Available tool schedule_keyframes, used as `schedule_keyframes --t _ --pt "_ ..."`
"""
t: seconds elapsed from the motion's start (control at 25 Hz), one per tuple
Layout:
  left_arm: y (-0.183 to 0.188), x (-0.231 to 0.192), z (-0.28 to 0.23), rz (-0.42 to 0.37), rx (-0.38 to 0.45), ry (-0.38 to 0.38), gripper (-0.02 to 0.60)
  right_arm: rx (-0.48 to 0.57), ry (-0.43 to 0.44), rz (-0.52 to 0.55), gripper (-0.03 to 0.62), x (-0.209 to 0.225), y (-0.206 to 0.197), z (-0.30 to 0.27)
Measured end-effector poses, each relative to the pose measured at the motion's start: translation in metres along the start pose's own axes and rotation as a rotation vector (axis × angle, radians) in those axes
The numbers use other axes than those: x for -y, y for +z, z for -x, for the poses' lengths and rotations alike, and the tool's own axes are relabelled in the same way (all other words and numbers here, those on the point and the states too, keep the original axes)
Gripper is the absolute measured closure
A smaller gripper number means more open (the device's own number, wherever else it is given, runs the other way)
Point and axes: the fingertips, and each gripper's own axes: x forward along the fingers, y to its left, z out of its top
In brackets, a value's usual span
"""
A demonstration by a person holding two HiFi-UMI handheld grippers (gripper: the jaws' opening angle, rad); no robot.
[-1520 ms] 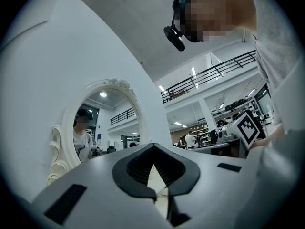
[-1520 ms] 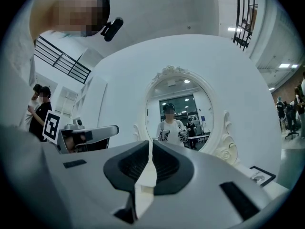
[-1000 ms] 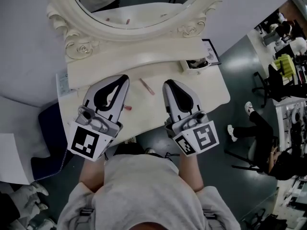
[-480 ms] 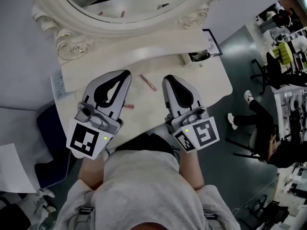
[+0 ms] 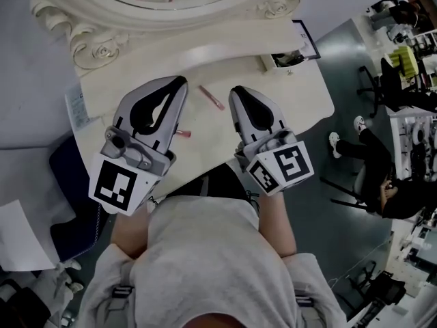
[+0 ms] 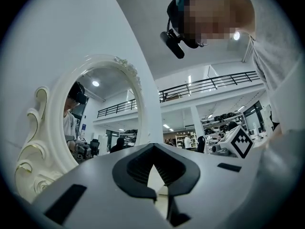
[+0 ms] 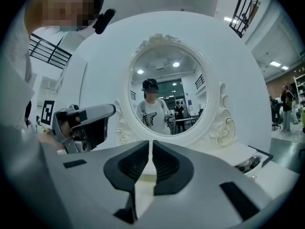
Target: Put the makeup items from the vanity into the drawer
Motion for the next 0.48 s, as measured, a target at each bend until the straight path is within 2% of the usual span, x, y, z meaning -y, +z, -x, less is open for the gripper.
schedule_keyframes --t 0.48 --pt "-0.005 -0.006 -0.008 0.013 0.001 0.048 0.571 -0.147 0.051 -0.031 0.558 0.017 -0.045 -0.022"
